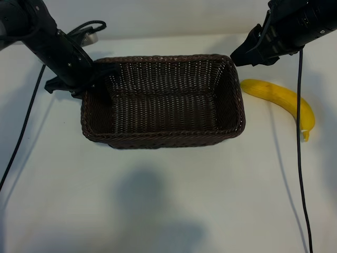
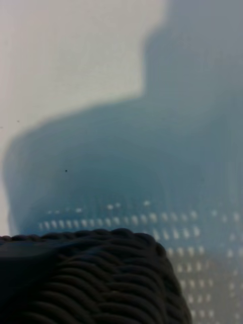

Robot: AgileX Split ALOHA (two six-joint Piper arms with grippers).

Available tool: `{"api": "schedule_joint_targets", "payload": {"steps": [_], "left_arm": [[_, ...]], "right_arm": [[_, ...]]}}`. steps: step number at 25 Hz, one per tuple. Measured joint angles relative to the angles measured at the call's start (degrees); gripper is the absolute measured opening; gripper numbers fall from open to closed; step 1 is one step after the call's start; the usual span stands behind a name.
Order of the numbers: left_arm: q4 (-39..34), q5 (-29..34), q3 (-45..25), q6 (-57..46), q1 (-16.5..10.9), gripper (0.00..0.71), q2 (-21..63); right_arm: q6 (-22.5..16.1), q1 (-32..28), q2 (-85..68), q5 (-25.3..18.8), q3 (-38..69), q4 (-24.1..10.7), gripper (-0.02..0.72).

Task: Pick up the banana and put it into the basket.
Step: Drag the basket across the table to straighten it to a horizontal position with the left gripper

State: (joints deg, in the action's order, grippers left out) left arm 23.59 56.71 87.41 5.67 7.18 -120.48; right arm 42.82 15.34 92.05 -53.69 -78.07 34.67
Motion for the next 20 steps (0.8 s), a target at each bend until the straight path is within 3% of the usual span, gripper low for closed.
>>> {"api": "schedule_joint_targets", "payload": {"steps": [17,20], "left_arm": [[0.1,-1.0,0.2,0.0,0.3,0.185,-1.8],[0.7,-1.0,0.3,0.0,0.3,0.259,-1.8]], "right_arm": [[0.0,0.0,0.0,0.7,0.0,0.0,0.467],[0.0,0.0,0.0,0.7,0.0,0.0,0.467]]}}
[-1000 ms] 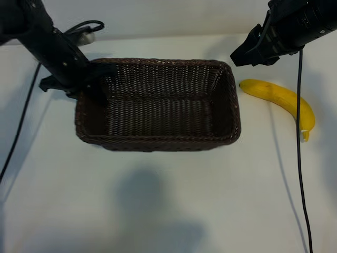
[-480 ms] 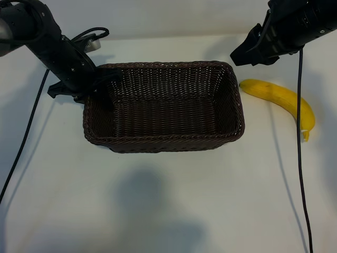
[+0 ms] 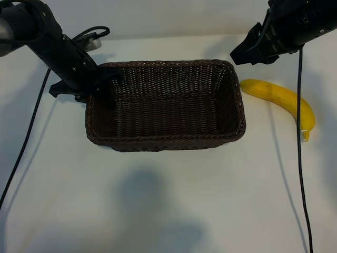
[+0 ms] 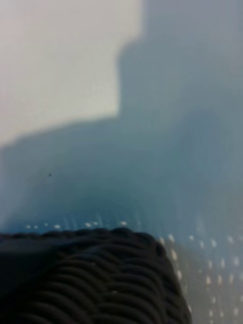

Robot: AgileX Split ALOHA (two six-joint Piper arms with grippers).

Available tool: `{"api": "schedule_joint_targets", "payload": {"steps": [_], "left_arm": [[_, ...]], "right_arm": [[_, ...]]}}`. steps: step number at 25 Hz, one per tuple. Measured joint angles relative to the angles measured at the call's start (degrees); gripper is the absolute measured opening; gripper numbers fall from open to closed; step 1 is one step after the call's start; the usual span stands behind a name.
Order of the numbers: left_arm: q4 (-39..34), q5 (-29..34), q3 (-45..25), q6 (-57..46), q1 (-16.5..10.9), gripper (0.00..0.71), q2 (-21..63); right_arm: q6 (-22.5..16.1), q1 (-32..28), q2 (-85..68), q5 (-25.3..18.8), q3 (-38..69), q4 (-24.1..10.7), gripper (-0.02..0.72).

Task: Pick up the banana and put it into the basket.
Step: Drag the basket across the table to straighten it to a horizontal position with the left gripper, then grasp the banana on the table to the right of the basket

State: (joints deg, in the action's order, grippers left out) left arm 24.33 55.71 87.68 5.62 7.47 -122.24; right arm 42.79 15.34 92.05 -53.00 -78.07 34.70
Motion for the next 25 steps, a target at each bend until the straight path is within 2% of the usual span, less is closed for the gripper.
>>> {"api": "schedule_joint_targets", "payload": {"steps": [5,8,13,16,21,25], "left_arm": [[1.0,0.7,0.2,-0.7,0.0,0.457,0.1],[0.9,2.3,0.2,-1.0,0.0,0.498,0.1],[-1.5,7.2,0.2,-1.1,-0.4,0.507,2.9],[-1.9,10.9,0.2,-1.4,-1.6,0.507,7.9],[-4.3,11.6,-0.2,-1.0,-5.4,0.507,17.9],[0.5,11.7,-0.4,3.4,-8.4,0.507,24.4]], "right_arm": [[0.0,0.0,0.0,0.0,0.0,0.0,0.467],[0.0,0.0,0.0,0.2,0.0,0.0,0.467],[0.0,0.0,0.0,0.3,0.0,0.0,0.467],[0.0,0.0,0.0,0.3,0.0,0.0,0.467],[0.0,0.0,0.0,0.3,0.0,0.0,0.467],[0.0,0.0,0.0,0.2,0.0,0.0,0.467]]}}
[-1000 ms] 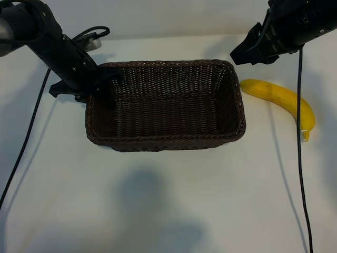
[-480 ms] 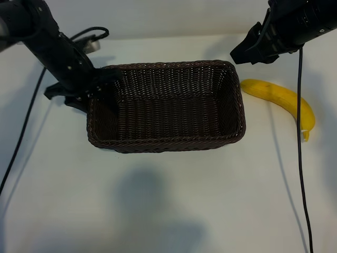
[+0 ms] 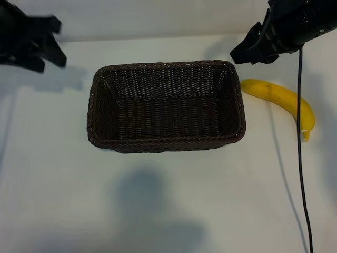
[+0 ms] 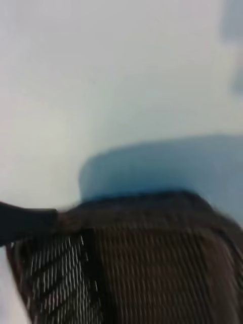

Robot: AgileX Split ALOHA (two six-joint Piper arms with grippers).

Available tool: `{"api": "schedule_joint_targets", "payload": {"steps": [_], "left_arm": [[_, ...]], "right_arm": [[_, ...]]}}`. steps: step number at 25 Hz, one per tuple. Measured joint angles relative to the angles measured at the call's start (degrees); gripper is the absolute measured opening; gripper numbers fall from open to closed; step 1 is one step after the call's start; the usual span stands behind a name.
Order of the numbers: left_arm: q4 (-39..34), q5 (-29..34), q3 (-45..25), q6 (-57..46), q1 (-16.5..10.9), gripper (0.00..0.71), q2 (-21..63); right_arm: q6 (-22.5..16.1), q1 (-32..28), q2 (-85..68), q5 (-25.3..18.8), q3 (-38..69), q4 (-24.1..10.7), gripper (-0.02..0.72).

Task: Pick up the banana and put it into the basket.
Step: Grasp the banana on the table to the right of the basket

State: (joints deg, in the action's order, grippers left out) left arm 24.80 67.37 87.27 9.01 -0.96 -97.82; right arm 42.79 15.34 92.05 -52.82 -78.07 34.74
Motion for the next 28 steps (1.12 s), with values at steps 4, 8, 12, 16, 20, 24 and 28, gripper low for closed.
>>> {"api": "schedule_joint_targets", "payload": {"steps": [4,8,12,16,20,24,28], "left_arm": [[10.9,0.0,-1.5,7.5,-0.5,0.507,1.4],[13.3,-3.1,-5.9,13.1,-0.5,0.507,1.2],[12.3,-5.4,-7.0,14.3,-0.5,0.507,0.0],[12.3,-6.4,-7.0,14.5,-0.5,0.507,-0.6],[12.3,-6.4,-7.0,14.5,-0.5,0.507,-0.6],[12.3,-6.1,-7.0,14.5,-0.5,0.507,-0.6],[12.3,-6.3,-7.0,14.5,-0.5,0.507,-0.6]], "right_arm": [[1.5,0.0,0.0,-2.4,0.0,-1.3,0.467],[6.9,0.0,0.0,-7.0,0.0,-7.6,0.467],[6.5,0.0,0.1,-8.4,0.8,-18.2,0.467],[1.8,-0.5,3.1,-3.4,3.3,-25.5,0.467],[-0.3,-0.9,8.5,3.8,3.4,-25.4,0.467],[-1.4,-0.9,12.9,7.2,3.4,-25.2,0.467],[-2.1,-0.9,14.0,10.4,3.6,-25.5,0.467]]}}
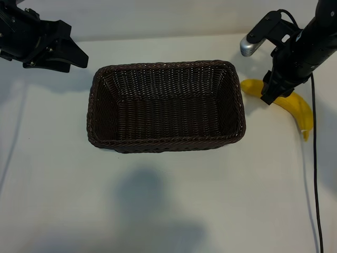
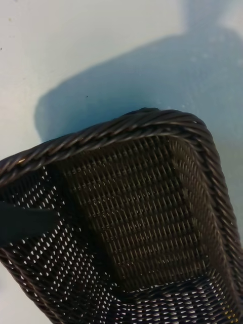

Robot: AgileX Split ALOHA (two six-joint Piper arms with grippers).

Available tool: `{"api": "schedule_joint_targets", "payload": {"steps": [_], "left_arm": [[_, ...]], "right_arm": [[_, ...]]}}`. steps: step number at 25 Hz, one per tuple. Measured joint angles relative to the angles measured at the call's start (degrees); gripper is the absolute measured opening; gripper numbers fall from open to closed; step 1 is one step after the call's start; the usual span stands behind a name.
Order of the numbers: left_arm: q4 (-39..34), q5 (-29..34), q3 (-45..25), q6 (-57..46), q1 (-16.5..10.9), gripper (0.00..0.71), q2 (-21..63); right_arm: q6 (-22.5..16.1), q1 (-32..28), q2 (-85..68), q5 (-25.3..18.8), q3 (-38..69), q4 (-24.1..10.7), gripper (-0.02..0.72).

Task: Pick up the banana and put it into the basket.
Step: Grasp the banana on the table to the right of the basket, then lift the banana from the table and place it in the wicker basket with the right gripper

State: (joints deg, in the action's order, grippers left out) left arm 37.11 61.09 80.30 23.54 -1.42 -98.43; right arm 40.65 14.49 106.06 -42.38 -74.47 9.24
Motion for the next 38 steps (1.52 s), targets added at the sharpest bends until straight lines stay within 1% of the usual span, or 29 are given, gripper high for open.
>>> {"api": "schedule_joint_targets", "payload": {"steps": [2,4,7,10,12,14,16,25,30,33,36,38], "left_arm": [[0.0,0.0,0.0,0.0,0.0,0.507,0.0],[0.0,0.0,0.0,0.0,0.0,0.507,0.0],[0.0,0.0,0.0,0.0,0.0,0.507,0.0],[0.0,-0.2,0.0,0.0,0.0,0.507,0.0],[0.0,-0.3,0.0,0.0,0.0,0.507,0.0],[0.0,-0.4,0.0,0.0,0.0,0.507,0.0],[0.0,-0.5,0.0,0.0,0.0,0.507,0.0],[0.0,-1.4,0.0,0.0,0.0,0.507,0.0],[0.0,-1.4,0.0,0.0,0.0,0.507,0.0],[0.0,-1.4,0.0,0.0,0.0,0.507,0.0],[0.0,-1.5,0.0,0.0,0.0,0.507,0.0],[0.0,-1.6,0.0,0.0,0.0,0.507,0.0]], "right_arm": [[-0.9,0.0,0.1,1.9,0.0,-1.0,0.467],[-1.7,0.0,0.1,3.2,0.0,-3.4,0.467],[-4.4,-0.3,0.8,3.3,0.0,-8.2,0.467],[-7.6,-1.8,2.4,3.1,0.0,-10.3,0.467],[-8.9,-3.1,3.2,3.0,0.0,-10.0,0.467],[-9.2,-4.3,4.0,2.9,0.0,-9.2,0.467],[-9.4,-5.0,5.1,2.9,0.0,-9.2,0.467],[-9.5,-5.1,8.7,3.5,0.1,-6.8,0.467],[-9.5,-5.1,10.3,5.2,0.1,-6.7,0.468],[-9.5,-5.1,12.2,5.2,0.1,-6.8,0.468],[-10.9,-5.1,12.3,4.7,0.1,-7.6,0.424],[-11.8,-5.1,10.5,3.4,-0.1,-8.4,0.424]]}}
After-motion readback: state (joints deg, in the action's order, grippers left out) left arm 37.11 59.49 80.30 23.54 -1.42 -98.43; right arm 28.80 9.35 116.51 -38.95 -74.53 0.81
